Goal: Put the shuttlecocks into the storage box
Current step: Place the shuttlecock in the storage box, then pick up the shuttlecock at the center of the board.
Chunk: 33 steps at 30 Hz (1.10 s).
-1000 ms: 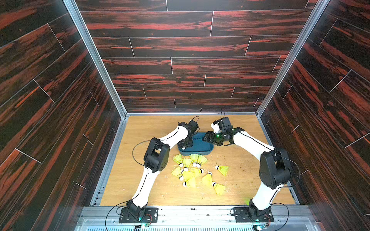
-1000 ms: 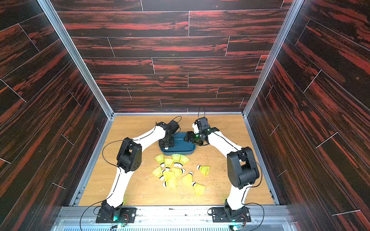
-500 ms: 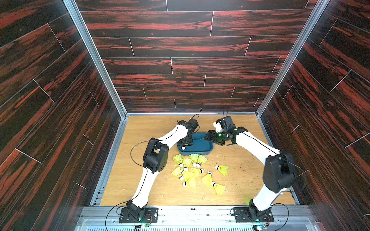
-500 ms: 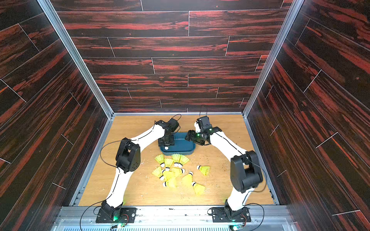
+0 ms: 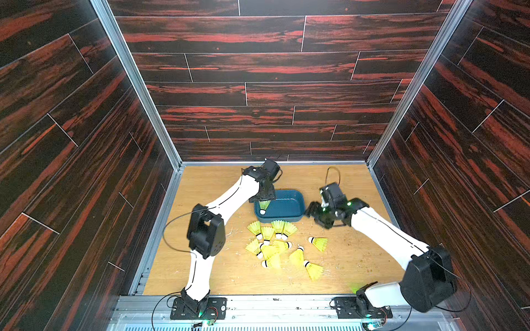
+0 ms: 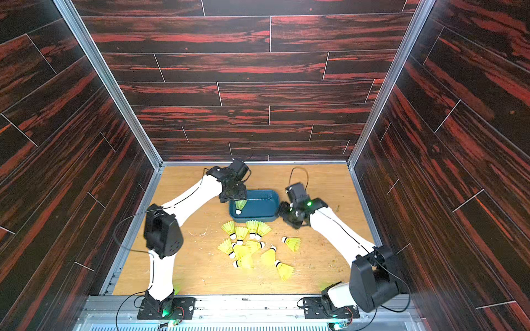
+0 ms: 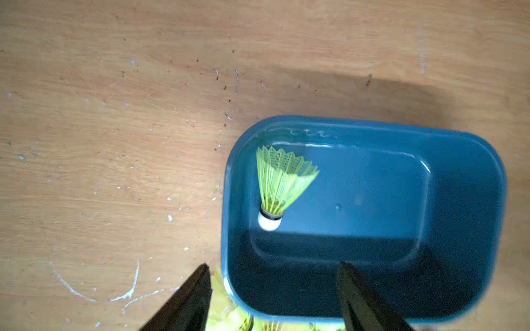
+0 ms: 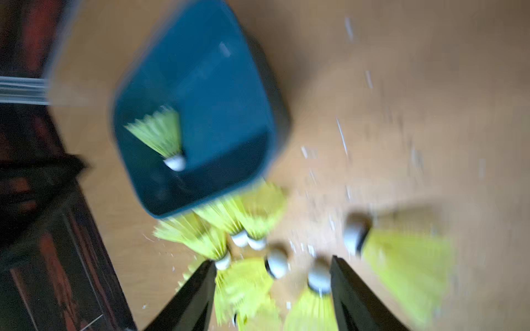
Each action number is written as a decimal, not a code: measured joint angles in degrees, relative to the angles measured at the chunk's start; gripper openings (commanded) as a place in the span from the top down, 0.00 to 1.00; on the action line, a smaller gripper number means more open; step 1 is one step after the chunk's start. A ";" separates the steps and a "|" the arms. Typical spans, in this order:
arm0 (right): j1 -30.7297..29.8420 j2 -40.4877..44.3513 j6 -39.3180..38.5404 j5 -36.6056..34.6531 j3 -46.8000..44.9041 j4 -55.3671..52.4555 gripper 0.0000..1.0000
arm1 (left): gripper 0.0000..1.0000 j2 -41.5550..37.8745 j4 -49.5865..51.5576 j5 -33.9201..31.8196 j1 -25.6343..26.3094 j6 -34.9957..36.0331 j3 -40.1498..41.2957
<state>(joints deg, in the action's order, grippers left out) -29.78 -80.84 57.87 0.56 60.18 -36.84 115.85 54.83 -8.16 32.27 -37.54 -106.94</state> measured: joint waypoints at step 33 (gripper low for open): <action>2.82 -11.58 34.64 -1.14 -6.38 0.31 0.35 | 0.30 -26.03 -29.97 30.80 6.75 18.64 39.45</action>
<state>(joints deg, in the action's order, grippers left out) -26.96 -92.42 92.51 -0.58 53.80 -36.53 89.82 24.86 22.63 39.03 -18.90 -67.48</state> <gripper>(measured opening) 0.663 0.705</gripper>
